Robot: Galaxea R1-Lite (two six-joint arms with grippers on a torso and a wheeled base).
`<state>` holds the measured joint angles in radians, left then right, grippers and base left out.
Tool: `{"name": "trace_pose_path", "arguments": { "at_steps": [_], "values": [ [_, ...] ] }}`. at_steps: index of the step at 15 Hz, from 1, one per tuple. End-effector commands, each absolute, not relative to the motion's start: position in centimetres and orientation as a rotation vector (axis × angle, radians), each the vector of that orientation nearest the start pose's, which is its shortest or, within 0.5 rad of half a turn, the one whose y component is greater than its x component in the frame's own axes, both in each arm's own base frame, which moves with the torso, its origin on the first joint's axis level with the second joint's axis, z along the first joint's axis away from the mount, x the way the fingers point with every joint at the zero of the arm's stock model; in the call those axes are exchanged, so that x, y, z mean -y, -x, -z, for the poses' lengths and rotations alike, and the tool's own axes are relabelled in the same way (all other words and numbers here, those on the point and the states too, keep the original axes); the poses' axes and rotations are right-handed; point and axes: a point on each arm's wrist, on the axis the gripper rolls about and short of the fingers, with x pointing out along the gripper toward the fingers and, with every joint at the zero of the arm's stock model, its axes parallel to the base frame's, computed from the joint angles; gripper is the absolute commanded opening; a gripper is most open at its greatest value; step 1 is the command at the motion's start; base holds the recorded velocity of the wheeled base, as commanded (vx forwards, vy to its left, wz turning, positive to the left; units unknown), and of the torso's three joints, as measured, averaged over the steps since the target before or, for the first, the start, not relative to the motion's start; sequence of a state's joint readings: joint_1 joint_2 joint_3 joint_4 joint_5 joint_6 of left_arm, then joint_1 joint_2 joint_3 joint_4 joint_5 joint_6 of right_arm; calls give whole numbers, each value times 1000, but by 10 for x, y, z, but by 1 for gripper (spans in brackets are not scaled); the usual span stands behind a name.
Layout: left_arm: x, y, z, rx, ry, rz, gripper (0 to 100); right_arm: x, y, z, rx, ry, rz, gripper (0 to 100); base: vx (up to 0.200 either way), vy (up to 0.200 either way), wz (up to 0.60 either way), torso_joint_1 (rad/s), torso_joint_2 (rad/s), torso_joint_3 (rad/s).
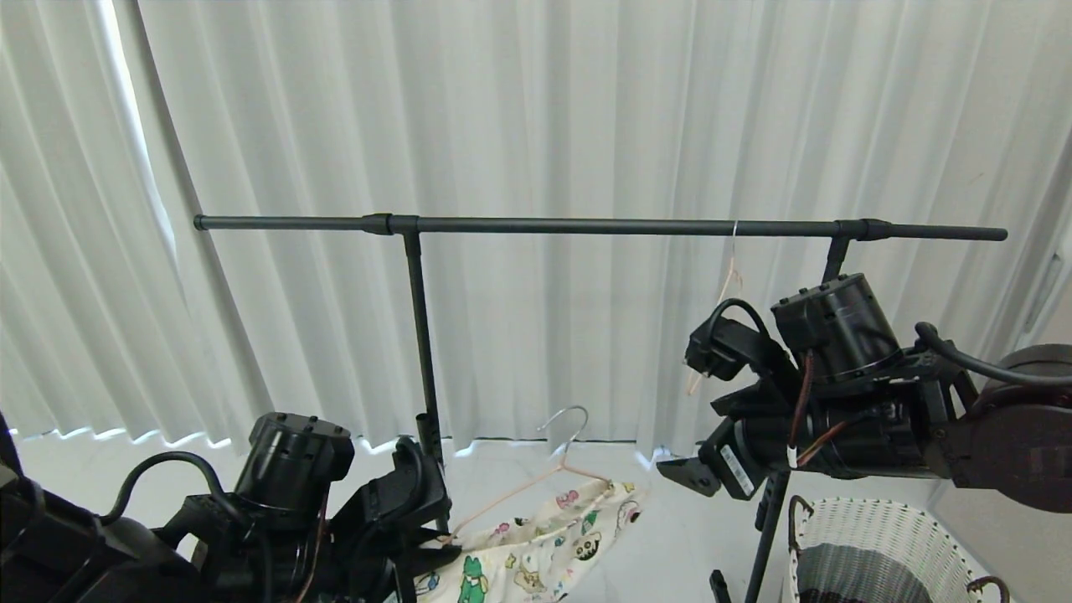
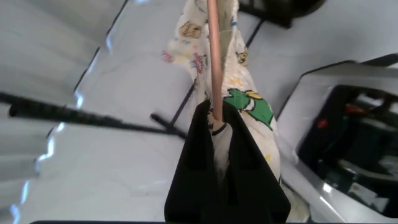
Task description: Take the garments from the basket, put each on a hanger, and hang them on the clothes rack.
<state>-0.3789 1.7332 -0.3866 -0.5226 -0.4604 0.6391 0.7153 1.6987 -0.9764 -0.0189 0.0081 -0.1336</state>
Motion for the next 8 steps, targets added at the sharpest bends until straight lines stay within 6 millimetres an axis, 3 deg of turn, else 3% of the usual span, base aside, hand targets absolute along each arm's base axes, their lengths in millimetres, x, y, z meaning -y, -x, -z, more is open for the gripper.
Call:
{"name": "trace_pose_path", "arguments": {
  "at_steps": [1, 5, 8],
  "values": [
    [90, -200, -81, -488, -498, 1086, 0, -184, -223, -172, -618, 409, -793, 100, 0, 0, 0, 0, 0, 0],
    [87, -186, -97, -371, -453, 1197, 0, -174, -219, -171, -544, 570, -1067, 100, 0, 0, 0, 0, 0, 0],
    [86, -183, -103, -277, -545, 1220, 0, -185, -206, -168, -555, 600, -1233, 100, 0, 0, 0, 0, 0, 0]
  ]
}}
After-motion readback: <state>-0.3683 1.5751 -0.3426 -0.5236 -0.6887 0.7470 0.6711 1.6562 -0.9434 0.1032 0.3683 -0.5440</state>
